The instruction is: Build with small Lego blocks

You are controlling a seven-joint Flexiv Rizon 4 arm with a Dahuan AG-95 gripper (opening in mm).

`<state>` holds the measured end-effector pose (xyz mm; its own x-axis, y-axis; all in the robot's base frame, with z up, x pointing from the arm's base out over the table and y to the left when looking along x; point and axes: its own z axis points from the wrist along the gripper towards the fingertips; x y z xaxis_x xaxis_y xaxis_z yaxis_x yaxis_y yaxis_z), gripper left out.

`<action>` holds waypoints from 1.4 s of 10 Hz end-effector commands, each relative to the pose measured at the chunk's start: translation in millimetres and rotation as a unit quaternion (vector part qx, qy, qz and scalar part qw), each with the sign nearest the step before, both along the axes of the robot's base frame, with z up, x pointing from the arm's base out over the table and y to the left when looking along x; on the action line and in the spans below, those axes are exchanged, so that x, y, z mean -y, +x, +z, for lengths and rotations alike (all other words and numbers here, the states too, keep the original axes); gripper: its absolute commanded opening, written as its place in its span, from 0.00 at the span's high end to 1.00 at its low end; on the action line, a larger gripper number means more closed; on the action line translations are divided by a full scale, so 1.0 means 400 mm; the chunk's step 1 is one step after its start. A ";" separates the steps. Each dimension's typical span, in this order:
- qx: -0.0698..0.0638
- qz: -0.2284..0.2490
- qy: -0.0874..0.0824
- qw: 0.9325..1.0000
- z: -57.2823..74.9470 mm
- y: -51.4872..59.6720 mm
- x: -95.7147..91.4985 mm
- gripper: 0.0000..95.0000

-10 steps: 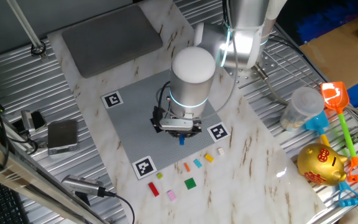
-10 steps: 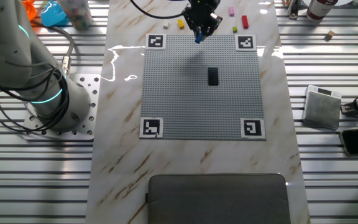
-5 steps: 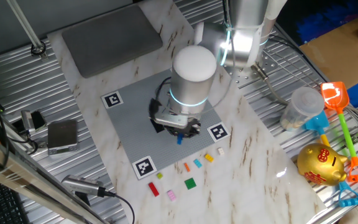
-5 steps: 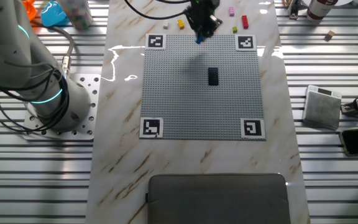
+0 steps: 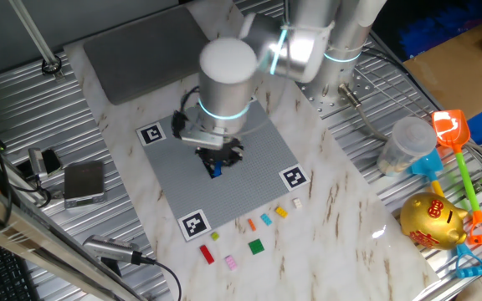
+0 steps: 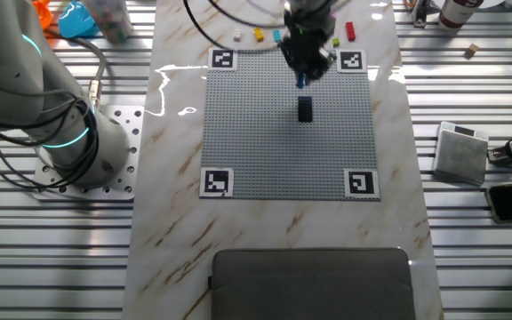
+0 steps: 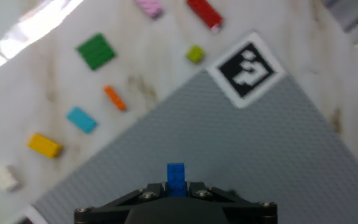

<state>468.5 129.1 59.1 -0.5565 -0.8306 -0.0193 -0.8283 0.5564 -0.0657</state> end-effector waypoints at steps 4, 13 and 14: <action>-0.002 -0.041 0.004 0.999 0.000 -0.014 0.000 1.00; 0.023 -0.262 0.020 0.965 -0.013 0.014 0.025 1.00; 0.025 -0.277 0.025 0.960 -0.021 0.022 0.039 1.00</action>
